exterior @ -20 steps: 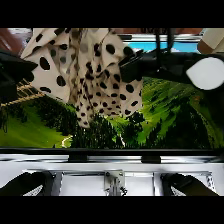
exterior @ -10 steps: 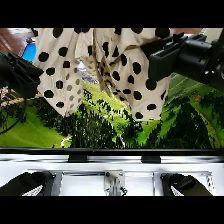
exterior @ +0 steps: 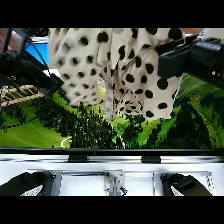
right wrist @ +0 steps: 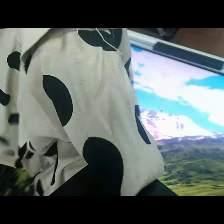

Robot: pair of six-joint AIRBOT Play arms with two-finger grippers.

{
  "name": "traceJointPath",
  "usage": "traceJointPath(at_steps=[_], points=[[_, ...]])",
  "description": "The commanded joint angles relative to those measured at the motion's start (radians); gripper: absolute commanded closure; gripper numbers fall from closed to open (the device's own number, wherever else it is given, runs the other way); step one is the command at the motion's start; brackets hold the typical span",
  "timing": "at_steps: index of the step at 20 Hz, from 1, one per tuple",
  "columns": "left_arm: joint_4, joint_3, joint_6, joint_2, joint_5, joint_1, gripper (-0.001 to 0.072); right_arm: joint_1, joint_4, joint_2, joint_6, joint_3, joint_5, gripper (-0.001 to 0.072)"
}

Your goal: Fold the shirts.

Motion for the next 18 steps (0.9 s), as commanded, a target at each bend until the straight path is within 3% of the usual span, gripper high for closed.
traceJointPath(at_steps=[1,3,5,9,18], points=[[-0.014,-0.003,-0.039,-0.023,0.092,-0.006,-0.0005,0.000,-0.337,0.001,0.228,0.010,-0.029,0.0661],[-0.014,0.004,-0.043,-0.013,0.150,-0.006,-0.0005,-0.018,-0.553,0.001,0.324,0.041,0.020,0.0661],[-0.014,0.005,-0.046,-0.006,0.193,-0.006,-0.0004,-0.103,-0.646,0.000,0.349,0.091,0.091,0.0661],[-0.014,0.004,-0.046,-0.009,0.225,-0.006,-0.0004,-0.389,-0.650,0.000,0.296,0.175,0.185,0.0661],[-0.014,0.004,-0.046,-0.015,0.232,-0.006,-0.0004,-0.951,-0.562,-0.071,0.192,0.193,0.205,0.0661]])
